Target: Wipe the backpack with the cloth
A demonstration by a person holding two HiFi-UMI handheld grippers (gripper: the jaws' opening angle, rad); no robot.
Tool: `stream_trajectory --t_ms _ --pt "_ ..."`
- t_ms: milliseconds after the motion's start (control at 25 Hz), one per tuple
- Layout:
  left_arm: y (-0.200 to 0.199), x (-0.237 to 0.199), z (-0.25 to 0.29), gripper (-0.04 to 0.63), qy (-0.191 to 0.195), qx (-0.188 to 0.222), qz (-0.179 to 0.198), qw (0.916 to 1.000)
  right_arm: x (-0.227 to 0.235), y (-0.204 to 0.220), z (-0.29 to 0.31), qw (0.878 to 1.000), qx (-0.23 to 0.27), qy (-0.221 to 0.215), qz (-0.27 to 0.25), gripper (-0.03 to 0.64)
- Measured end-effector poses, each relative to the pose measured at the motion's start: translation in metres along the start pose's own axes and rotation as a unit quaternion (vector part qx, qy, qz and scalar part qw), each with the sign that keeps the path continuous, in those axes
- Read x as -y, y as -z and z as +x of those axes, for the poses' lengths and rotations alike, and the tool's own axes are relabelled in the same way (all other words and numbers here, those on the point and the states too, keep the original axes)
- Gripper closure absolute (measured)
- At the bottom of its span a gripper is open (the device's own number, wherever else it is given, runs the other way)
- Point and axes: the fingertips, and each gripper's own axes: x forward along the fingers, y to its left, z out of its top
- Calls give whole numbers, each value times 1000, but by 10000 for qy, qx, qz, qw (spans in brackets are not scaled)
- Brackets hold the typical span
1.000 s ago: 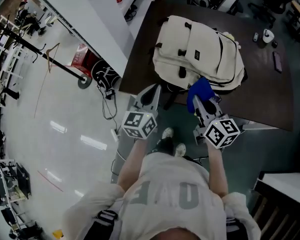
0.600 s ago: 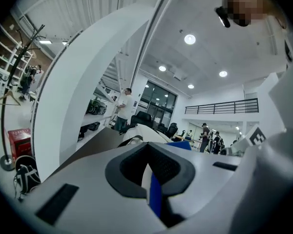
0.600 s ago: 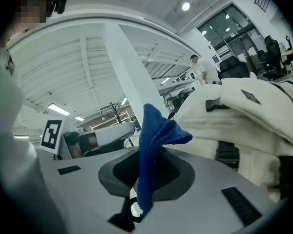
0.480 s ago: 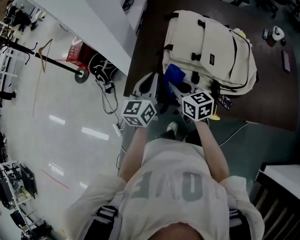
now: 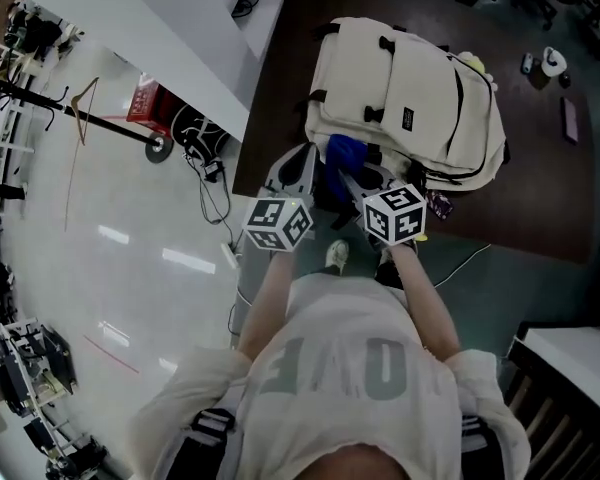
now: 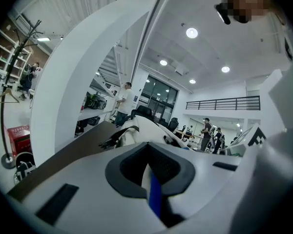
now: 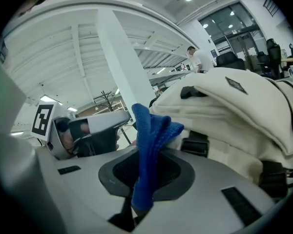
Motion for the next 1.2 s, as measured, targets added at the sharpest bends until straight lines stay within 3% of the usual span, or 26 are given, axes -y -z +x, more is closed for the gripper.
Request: stream_trajectory --t_ms 480,680,920,1200 --pt "23 69 41 591 428 -242 98 9987 63 21 -68 9984 -24 471 316 566" --pt "36 100 58 591 645 -382 142 9971 104 32 -102 9941 -22 961 493 566" --pt "58 140 78 591 826 -519 176 9951 136 46 -135 9920 77 1029 727 566" --pt "73 174 99 591 883 -534 224 9944 212 52 -196 9803 216 1739 912 566"
